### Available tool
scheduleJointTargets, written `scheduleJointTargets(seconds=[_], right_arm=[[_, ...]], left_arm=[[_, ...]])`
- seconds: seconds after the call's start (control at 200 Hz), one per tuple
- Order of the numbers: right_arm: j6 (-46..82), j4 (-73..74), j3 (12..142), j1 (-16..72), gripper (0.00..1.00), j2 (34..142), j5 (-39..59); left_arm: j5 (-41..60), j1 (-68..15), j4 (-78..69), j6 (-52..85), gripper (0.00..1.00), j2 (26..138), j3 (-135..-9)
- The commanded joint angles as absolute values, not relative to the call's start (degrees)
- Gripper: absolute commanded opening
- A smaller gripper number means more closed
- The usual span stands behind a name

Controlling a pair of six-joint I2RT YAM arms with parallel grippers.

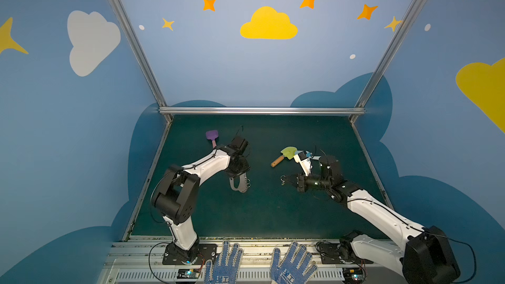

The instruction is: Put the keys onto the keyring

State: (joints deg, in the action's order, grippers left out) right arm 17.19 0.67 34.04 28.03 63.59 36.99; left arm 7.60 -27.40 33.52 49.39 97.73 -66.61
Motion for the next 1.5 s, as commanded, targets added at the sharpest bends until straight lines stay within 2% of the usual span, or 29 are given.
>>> scheduleJointTargets(seconds=[0.0, 0.15, 0.325, 0.466, 0.601, 0.886, 0.996, 1.081, 1.492], right_arm=[[17.89, 2.31, 33.31, 28.39, 0.0, 62.96, 36.78], [18.24, 3.65, 33.61, 28.48, 0.0, 64.72, 37.49], [18.75, 4.41, 33.75, 28.83, 0.0, 64.91, 37.49], [18.48, 3.91, 33.19, 28.92, 0.0, 63.91, 37.05], [18.33, 3.52, 32.6, 28.92, 0.0, 62.82, 36.57], [18.08, 3.26, 32.6, 28.81, 0.0, 62.46, 36.52], [18.22, 3.28, 32.23, 28.94, 0.0, 62.01, 36.22], [18.12, 2.99, 32.27, 28.83, 0.0, 61.83, 36.04], [17.82, 2.04, 32.25, 28.75, 0.0, 61.08, 35.06]], left_arm=[[9.67, -27.71, 30.94, 52.84, 0.45, 91.35, -62.16], [18.27, -28.07, 22.82, 59.63, 0.46, 88.16, -54.12], [20.55, -31.03, 16.82, 66.67, 0.46, 90.25, -50.83], [17.8, -32.75, 15.26, 72.4, 0.51, 90.5, -49.55], [13.31, -33.88, 13.6, 77.31, 0.51, 88.81, -47.06], [7.24, -33.85, 15.88, 76.12, 0.46, 88.85, -47.68], [5.45, -32.96, 18.73, 76.59, 0.41, 89.37, -49.75], [6.58, -31.66, 20.34, 73.27, 0.34, 91.37, -52.64], [9.79, -30.85, 29.15, 64.82, 0.45, 102.31, -63.46]])
